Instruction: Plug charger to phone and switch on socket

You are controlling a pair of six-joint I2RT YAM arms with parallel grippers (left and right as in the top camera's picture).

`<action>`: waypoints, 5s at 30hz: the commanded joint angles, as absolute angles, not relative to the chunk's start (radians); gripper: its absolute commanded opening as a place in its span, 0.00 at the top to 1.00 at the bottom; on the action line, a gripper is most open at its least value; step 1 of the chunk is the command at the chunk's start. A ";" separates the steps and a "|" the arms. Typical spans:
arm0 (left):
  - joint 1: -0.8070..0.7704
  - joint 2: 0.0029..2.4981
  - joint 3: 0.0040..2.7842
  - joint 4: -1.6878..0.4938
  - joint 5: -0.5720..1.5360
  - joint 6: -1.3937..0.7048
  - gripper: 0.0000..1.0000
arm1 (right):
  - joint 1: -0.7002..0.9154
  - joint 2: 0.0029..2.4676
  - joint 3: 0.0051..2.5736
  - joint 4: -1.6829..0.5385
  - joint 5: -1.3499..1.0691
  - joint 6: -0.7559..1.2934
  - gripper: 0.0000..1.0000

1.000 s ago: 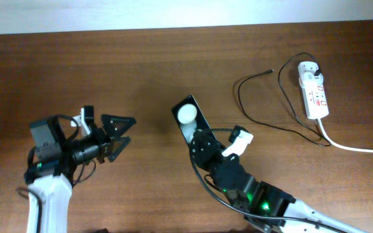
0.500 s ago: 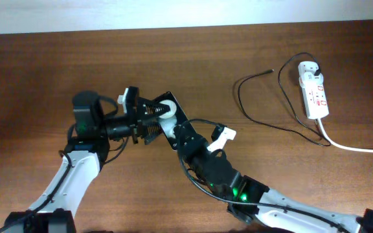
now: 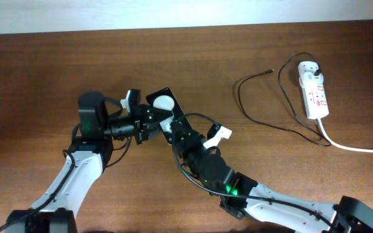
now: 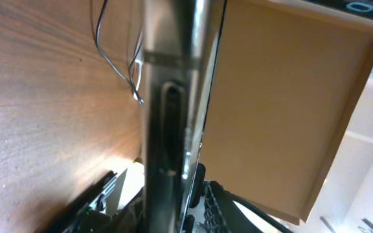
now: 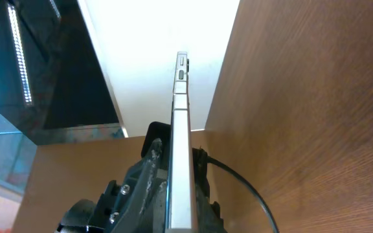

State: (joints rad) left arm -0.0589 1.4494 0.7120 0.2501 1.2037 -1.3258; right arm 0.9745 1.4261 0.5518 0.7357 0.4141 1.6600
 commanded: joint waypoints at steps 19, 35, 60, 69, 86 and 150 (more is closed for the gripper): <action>-0.056 1.447 0.726 0.403 1.173 -1.320 1.00 | 0.988 1.438 0.554 0.687 0.168 1.658 0.73; 0.049 1.710 0.760 0.448 1.267 -1.165 1.00 | 0.986 1.225 0.555 0.116 0.362 0.756 0.55; 0.047 1.728 0.760 0.450 1.497 -1.230 1.00 | 0.297 1.504 1.266 -0.834 0.101 0.801 0.39; 0.046 1.728 0.760 0.449 1.497 -1.230 1.00 | 0.106 2.139 1.679 -0.641 0.124 0.878 0.35; 0.046 1.728 0.760 0.449 1.512 -1.230 1.00 | 0.154 2.307 1.679 -0.441 0.257 0.682 0.90; 0.047 1.728 0.760 0.569 1.551 -1.228 1.00 | 0.426 1.452 1.670 -1.433 -0.285 0.314 0.96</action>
